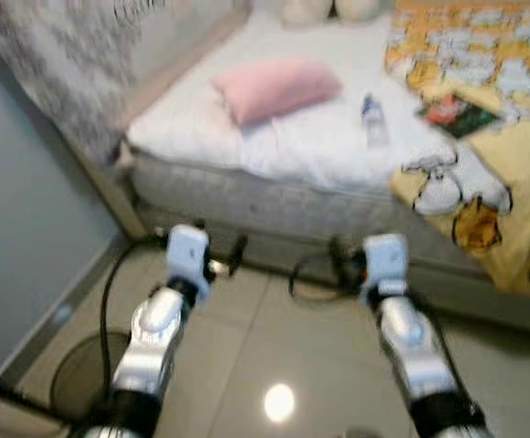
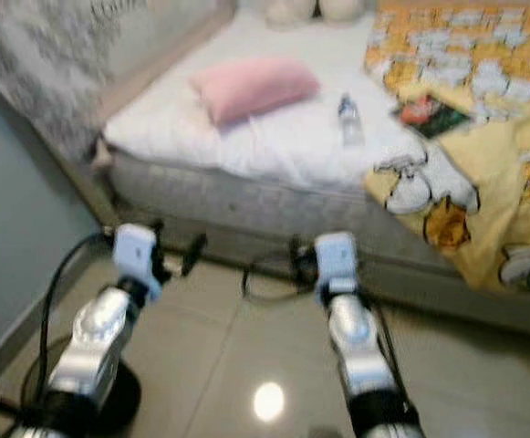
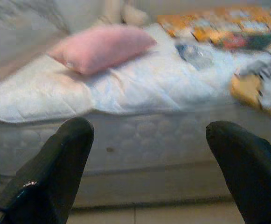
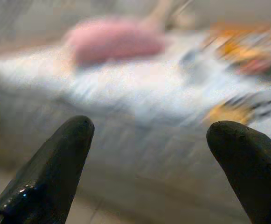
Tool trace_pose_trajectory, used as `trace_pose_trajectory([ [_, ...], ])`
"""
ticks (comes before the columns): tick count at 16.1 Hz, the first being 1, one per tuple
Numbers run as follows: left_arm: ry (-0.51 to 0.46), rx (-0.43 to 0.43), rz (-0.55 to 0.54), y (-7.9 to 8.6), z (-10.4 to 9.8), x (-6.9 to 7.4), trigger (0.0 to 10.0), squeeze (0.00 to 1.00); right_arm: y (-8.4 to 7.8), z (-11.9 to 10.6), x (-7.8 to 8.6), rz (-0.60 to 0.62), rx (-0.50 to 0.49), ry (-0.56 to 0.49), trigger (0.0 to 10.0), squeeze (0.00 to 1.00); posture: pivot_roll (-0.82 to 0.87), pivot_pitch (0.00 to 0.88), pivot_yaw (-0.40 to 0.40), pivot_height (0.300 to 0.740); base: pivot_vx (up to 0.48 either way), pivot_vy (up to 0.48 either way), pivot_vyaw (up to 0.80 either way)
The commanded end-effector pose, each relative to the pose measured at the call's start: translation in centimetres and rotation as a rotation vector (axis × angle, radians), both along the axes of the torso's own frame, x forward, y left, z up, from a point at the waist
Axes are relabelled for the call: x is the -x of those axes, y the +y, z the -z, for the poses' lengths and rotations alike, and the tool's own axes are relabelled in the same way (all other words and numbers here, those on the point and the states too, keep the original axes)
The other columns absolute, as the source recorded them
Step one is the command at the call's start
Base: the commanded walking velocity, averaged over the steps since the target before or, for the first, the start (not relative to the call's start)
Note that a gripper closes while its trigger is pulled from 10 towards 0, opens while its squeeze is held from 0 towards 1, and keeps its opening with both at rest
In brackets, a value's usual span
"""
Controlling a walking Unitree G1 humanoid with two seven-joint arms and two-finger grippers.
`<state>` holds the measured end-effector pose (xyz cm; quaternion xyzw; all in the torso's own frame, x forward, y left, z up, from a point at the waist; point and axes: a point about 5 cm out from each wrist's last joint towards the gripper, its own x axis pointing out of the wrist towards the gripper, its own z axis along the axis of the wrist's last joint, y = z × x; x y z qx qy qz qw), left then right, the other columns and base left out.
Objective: Clean up the room
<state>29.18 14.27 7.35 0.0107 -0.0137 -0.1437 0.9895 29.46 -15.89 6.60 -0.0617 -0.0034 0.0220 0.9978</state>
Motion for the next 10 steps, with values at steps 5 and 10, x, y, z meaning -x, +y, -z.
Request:
trace_pose_trajectory([
  [5,-0.112,0.032,-0.042,0.1,-2.9,-0.9,10.0,0.0,-0.9,-2.2,-0.8,0.05,0.011,-0.114,10.0,0.0,-0.19,0.0,0.15,0.74,0.463,0.0,0.0],
  [10,-0.079,0.03,0.01,-0.8,-2.5,-0.8,10.0,0.0,-1.0,-1.5,-0.7,0.074,0.011,-0.066,10.0,0.0,-0.2,0.0,0.162,0.74,0.463,0.0,-0.28],
])
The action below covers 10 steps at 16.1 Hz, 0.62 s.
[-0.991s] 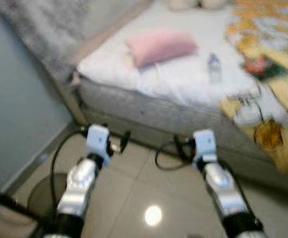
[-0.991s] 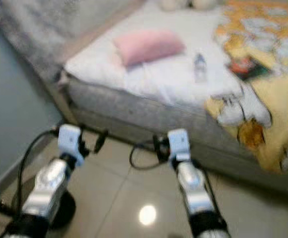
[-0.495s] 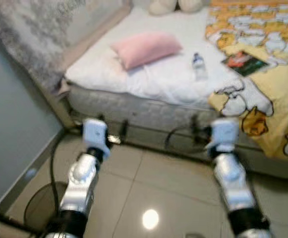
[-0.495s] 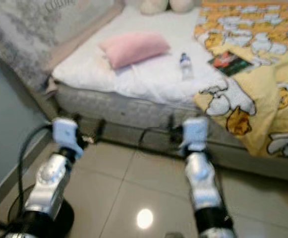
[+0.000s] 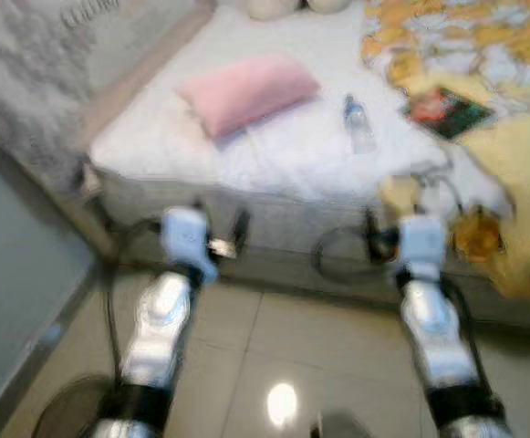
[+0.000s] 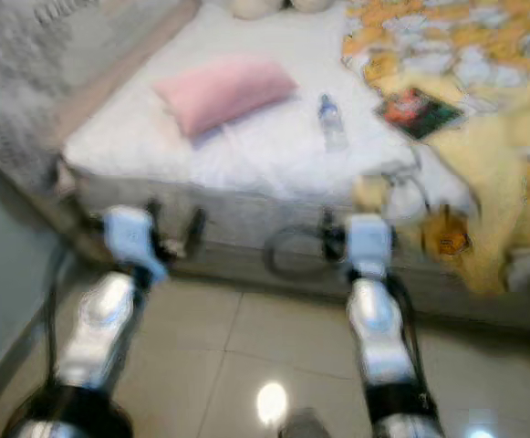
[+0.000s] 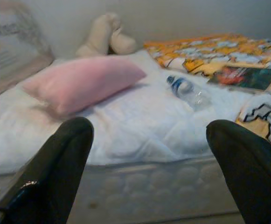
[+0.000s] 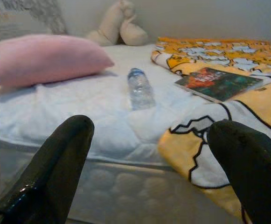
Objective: Clean up the room
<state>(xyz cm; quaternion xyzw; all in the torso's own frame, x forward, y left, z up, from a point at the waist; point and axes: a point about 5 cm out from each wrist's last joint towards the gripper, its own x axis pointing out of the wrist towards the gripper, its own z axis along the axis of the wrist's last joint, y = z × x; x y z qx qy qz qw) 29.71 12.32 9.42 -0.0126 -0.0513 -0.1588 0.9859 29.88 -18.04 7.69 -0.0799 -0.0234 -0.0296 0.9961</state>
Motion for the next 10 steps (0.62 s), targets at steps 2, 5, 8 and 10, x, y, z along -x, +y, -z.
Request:
trace_pose_trajectory([
  [2,-0.007,-0.038,-0.002,0.71,-0.3,-0.21,10.0,0.0,0.92,-0.21,-0.2,-0.015,0.004,-0.007,10.0,0.0,-0.21,0.0,0.165,0.74,0.48,0.0,-0.72],
  [5,-0.006,-0.068,-0.001,0.51,-0.14,-0.11,10.0,0.0,1.03,0.14,-0.04,-0.022,0.009,0.008,10.0,0.0,-0.21,0.0,0.165,0.74,0.48,0.0,0.0],
  [8,0.001,-0.063,0.021,0.05,-0.1,-0.05,10.0,0.0,1.25,0.21,-0.1,-0.033,0.012,0.015,10.0,0.0,-0.21,0.0,0.167,0.74,0.472,0.0,0.0],
  [10,-0.002,-0.075,0.032,-0.08,-0.1,-0.04,10.0,0.0,1.29,0.2,-0.18,-0.038,0.015,0.016,10.0,0.0,-0.21,0.0,0.166,0.74,0.467,0.0,0.0],
])
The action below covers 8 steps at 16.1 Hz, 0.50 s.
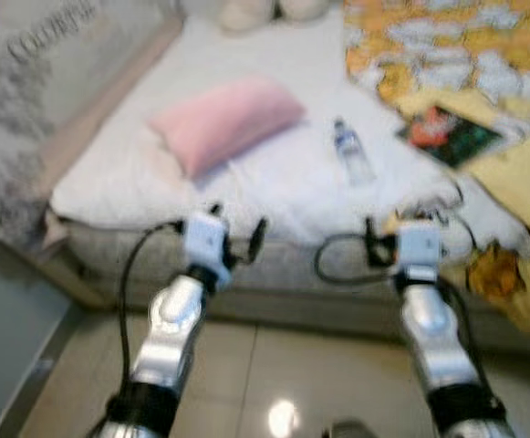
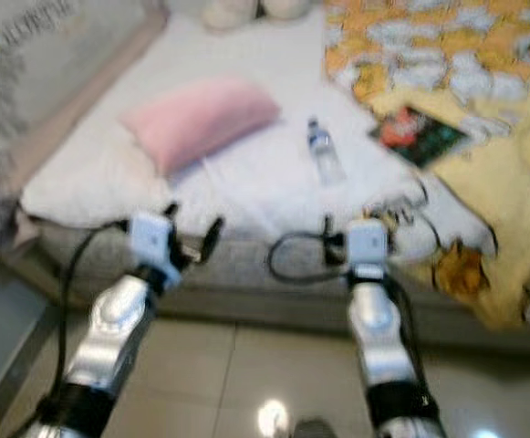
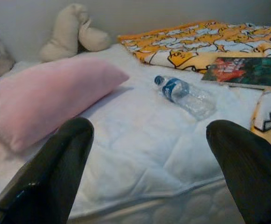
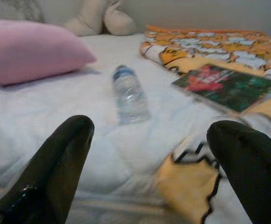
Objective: Clean up the room
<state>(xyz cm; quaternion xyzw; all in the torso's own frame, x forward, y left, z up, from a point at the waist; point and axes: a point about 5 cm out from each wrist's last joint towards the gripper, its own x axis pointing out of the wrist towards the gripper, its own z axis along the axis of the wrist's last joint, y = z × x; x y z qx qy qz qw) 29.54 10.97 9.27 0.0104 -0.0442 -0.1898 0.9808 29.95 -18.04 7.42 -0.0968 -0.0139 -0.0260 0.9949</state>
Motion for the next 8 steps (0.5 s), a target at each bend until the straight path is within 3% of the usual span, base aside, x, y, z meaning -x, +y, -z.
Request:
trace_pose_trajectory([
  [1,-0.01,-0.03,-0.027,1.2,-0.2,-0.2,10.0,0.0,1.3,-0.1,-0.1,-0.036,-0.016,-0.003,10.0,0.0,-0.21,0.0,0.166,0.74,0.461,0.0,0.0],
  [6,-0.002,-0.016,-0.029,1.1,-0.1,-0.2,10.0,0.0,1.4,-0.8,-1.0,-0.053,0.012,-0.007,10.0,0.0,-0.2,0.0,0.161,0.74,0.431,0.0,0.0],
  [8,0.041,0.069,-0.075,1.3,0.3,-0.2,10.0,0.0,0.9,-1.2,-1.5,-0.035,0.065,0.005,10.0,0.0,-0.21,0.0,0.157,0.74,0.431,0.0,0.0],
])
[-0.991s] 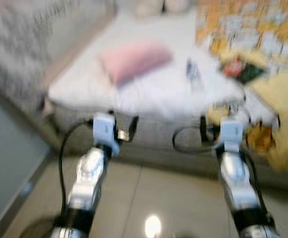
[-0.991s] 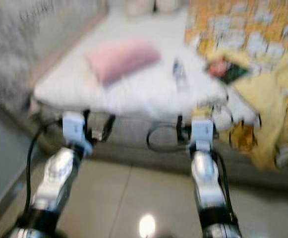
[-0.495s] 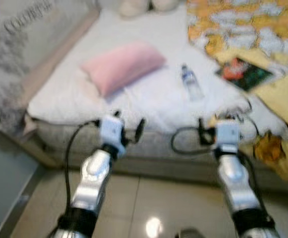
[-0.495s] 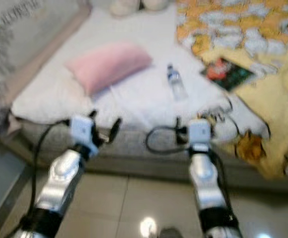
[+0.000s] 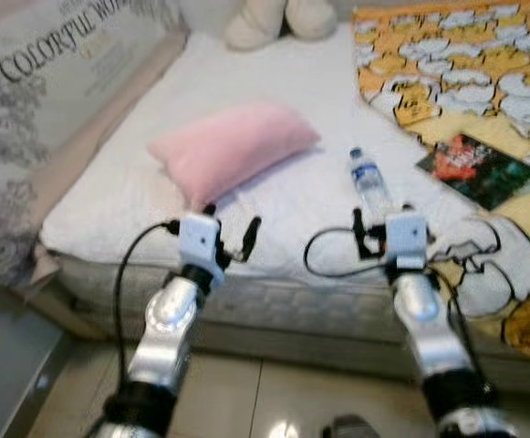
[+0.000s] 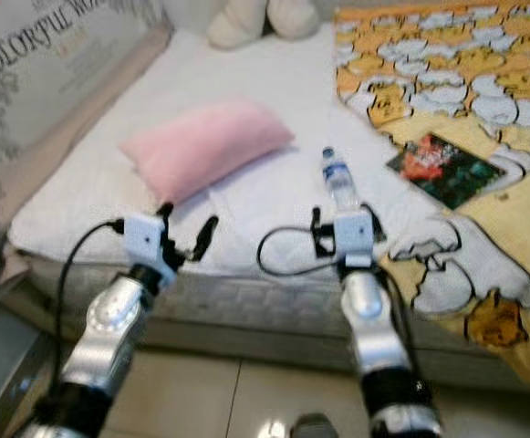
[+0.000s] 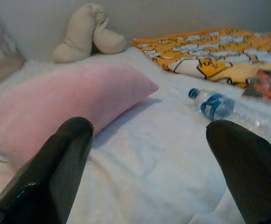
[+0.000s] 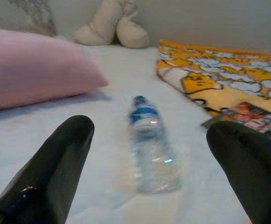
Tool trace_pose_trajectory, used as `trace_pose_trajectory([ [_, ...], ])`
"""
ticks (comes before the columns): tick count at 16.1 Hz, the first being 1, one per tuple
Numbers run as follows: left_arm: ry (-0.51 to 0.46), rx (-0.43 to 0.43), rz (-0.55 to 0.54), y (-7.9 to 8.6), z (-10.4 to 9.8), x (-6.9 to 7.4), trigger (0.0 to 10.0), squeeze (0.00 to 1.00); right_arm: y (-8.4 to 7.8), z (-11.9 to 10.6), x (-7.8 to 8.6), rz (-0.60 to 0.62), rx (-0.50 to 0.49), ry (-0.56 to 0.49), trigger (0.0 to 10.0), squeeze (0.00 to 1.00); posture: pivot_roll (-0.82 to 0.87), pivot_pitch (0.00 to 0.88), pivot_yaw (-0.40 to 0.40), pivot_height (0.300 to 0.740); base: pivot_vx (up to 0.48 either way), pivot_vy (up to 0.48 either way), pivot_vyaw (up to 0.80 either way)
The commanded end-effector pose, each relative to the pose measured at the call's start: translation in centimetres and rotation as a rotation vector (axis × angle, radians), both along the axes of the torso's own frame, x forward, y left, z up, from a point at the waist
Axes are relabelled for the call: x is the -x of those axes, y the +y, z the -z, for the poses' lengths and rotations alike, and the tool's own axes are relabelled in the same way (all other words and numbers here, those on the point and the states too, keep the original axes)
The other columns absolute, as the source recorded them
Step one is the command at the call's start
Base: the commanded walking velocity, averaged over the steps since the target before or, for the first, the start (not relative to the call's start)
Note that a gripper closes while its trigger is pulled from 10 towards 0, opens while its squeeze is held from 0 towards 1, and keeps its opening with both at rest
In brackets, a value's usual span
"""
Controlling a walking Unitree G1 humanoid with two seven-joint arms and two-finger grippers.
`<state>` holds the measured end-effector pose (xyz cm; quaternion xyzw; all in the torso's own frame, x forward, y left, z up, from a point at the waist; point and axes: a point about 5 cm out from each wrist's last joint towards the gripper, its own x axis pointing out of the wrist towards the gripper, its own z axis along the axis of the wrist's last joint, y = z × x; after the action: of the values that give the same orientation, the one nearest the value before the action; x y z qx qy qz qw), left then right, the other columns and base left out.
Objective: Clean up the room
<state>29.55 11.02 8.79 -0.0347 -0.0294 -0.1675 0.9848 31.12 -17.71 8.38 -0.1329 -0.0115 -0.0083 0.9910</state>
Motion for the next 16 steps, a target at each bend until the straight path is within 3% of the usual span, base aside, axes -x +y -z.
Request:
trace_pose_trajectory([
  [1,0.056,0.043,-0.081,1.8,0.7,-0.1,10.0,0.0,0.3,-0.5,-0.5,-0.016,0.007,0.0,10.0,0.0,-0.22,0.0,0.145,0.74,0.458,0.0,0.0],
  [2,0.108,0.09,-0.12,1.8,1.9,0.3,10.0,0.0,-0.1,-0.5,-0.2,-0.05,0.033,0.018,10.0,0.0,-0.24,0.0,0.102,0.74,0.461,0.0,0.0],
  [5,0.129,0.035,-0.091,0.1,2.5,0.5,10.0,0.0,-0.7,-0.5,0.3,-0.097,0.077,0.044,10.0,0.0,-0.27,0.0,0.051,0.74,0.154,0.0,0.0],
  [7,0.098,0.085,-0.082,-0.5,2.0,0.1,10.0,0.0,-1.0,-1.0,-0.3,-0.092,0.071,0.049,10.0,0.0,-0.27,0.0,0.05,0.74,0.0,-0.221,0.0],
  [12,0.099,0.059,-0.078,-0.4,2.1,-0.3,10.0,0.0,0.5,-0.8,-1.0,-0.102,0.003,0.069,10.0,0.0,-0.26,0.0,0.078,0.74,0.0,-0.43,0.0],
  [16,0.089,0.046,-0.074,-0.5,1.9,-0.4,10.0,0.0,0.7,-0.3,-0.8,-0.11,-0.004,0.091,10.0,0.0,-0.25,0.0,0.082,0.74,0.068,-0.414,0.0],
])
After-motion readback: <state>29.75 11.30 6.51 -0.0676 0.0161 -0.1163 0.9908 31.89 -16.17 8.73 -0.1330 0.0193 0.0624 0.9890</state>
